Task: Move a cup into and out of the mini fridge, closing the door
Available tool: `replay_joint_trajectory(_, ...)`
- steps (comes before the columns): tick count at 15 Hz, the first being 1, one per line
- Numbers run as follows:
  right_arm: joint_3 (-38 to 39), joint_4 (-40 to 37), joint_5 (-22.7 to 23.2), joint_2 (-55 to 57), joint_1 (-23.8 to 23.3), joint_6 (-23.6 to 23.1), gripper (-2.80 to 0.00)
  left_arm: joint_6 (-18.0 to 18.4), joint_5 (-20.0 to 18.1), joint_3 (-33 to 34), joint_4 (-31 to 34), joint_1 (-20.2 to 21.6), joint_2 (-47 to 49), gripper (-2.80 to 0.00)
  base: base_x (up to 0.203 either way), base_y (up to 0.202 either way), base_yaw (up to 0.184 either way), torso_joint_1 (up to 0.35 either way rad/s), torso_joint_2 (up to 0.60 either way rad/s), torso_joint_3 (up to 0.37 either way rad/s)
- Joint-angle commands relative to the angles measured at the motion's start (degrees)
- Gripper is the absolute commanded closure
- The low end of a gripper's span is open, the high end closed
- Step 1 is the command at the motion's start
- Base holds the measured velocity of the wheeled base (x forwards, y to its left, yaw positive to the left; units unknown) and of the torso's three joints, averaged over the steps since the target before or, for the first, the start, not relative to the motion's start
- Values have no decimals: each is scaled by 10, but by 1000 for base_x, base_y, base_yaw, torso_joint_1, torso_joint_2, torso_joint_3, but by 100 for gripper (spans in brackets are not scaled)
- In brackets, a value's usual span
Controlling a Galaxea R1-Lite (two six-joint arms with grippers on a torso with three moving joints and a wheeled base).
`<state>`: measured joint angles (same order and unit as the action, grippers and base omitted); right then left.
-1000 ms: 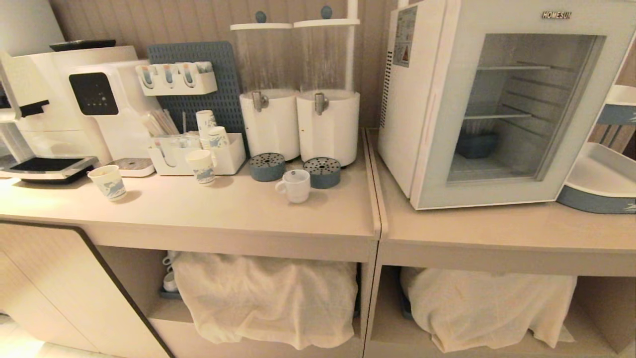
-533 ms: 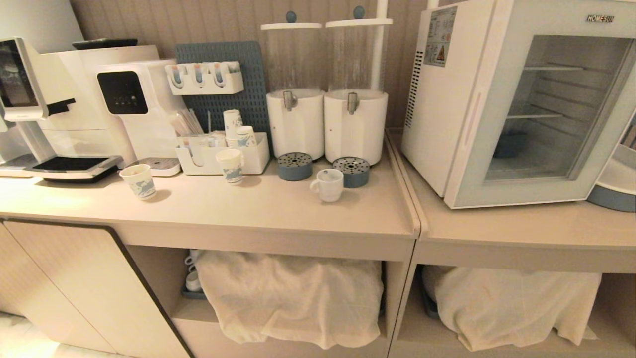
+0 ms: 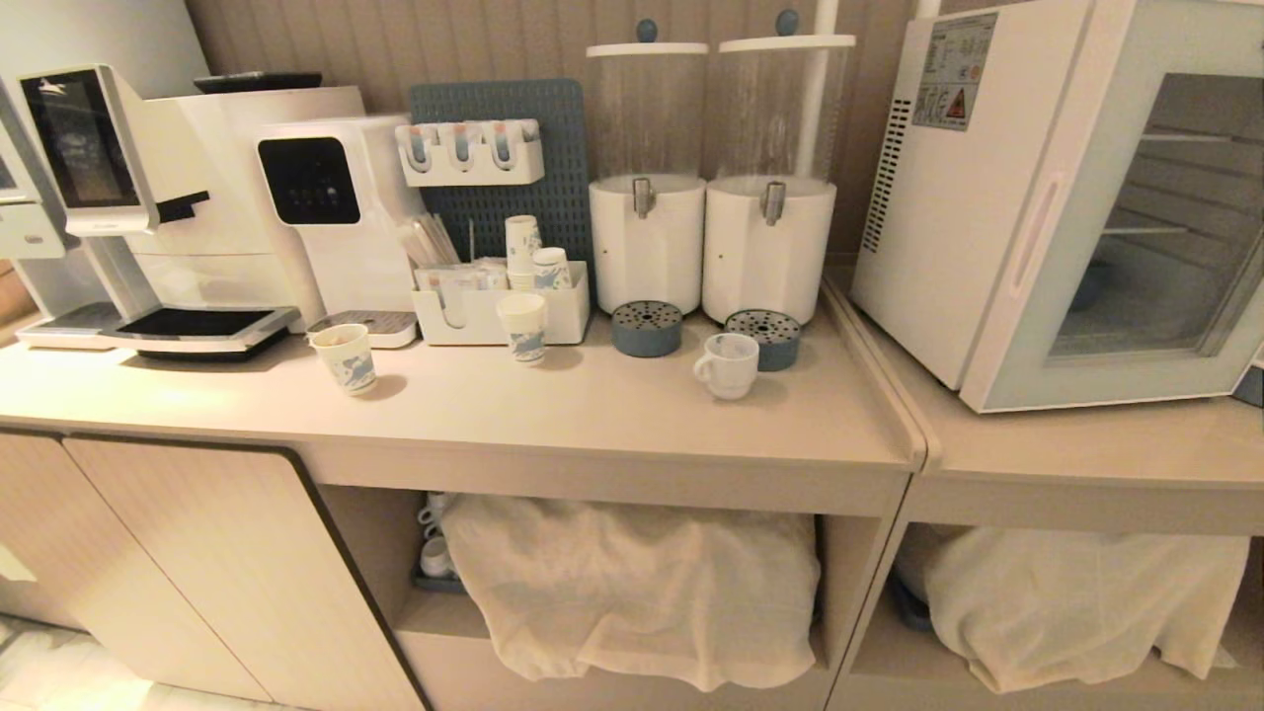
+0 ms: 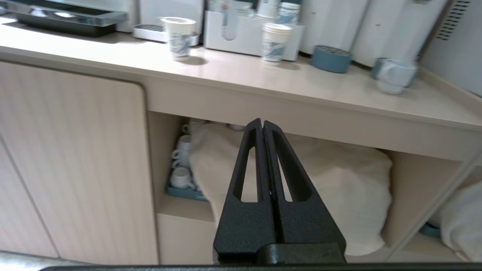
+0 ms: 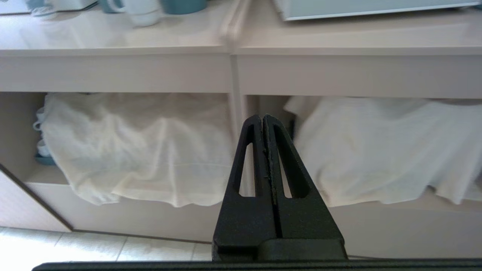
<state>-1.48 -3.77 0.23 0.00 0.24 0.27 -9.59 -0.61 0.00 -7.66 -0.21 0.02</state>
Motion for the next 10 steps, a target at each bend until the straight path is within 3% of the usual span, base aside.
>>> replay_joint_trajectory(1,1,0,0,1,0,0,0,-1,0,23,-1,-1,-3,0,0,196,-1,2,2,12)
replay_joint_trajectory(10,1,0,0,1,0,0,0,-1,0,23,-1,0,-3,0,0,192,-2,2,2,3)
